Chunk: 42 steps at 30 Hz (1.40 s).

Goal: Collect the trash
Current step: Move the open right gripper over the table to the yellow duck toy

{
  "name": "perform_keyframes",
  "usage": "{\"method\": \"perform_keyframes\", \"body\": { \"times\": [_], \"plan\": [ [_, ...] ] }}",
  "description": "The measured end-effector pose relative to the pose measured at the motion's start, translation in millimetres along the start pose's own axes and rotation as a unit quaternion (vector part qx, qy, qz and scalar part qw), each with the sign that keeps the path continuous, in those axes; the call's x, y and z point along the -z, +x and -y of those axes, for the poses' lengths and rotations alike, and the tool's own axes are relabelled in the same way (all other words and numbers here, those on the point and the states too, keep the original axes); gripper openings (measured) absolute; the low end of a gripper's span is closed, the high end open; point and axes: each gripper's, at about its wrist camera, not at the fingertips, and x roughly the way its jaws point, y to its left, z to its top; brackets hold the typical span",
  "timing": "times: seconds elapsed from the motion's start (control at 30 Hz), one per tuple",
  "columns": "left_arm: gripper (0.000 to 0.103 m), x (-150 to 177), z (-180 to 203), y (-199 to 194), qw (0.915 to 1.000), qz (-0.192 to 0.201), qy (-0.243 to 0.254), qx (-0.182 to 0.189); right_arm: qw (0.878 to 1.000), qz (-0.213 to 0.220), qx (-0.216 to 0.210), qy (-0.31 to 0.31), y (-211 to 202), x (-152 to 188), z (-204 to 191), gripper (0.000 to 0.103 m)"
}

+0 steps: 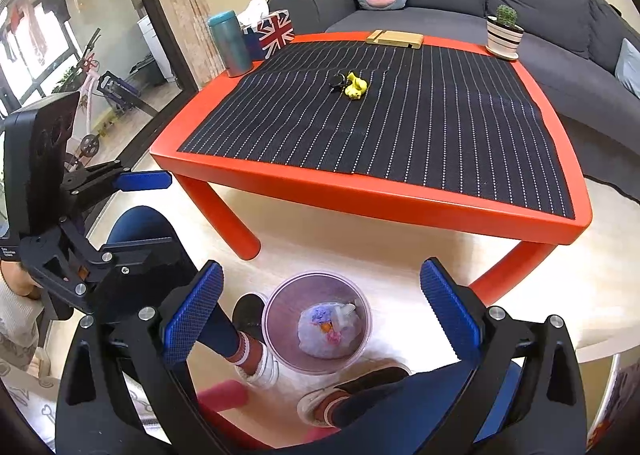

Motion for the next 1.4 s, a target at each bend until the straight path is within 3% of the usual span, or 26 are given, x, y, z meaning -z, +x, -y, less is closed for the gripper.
{"method": "perform_keyframes", "body": {
  "times": [0.5, 0.9, 1.4],
  "plan": [
    [0.095, -18.3, -33.6, -3.2, 0.9991, 0.019, -0.029, -0.023, 1.0, 0.012, -0.001, -0.012, 5.6, -26.6, 0.6, 0.097],
    [0.095, -58.5, -72.2, 2.3, 0.9977, 0.039, -0.036, -0.042, 0.999, 0.029, -0.003, -0.031, 24.1, -94.6, 10.8, 0.097],
    [0.095, -101.1, -110.2, 18.0, 0.9966, 0.042, -0.041, -0.058, 0.998, -0.001, -0.004, -0.059, 91.3, -177.4, 26.6, 0.097]
  ]
}}
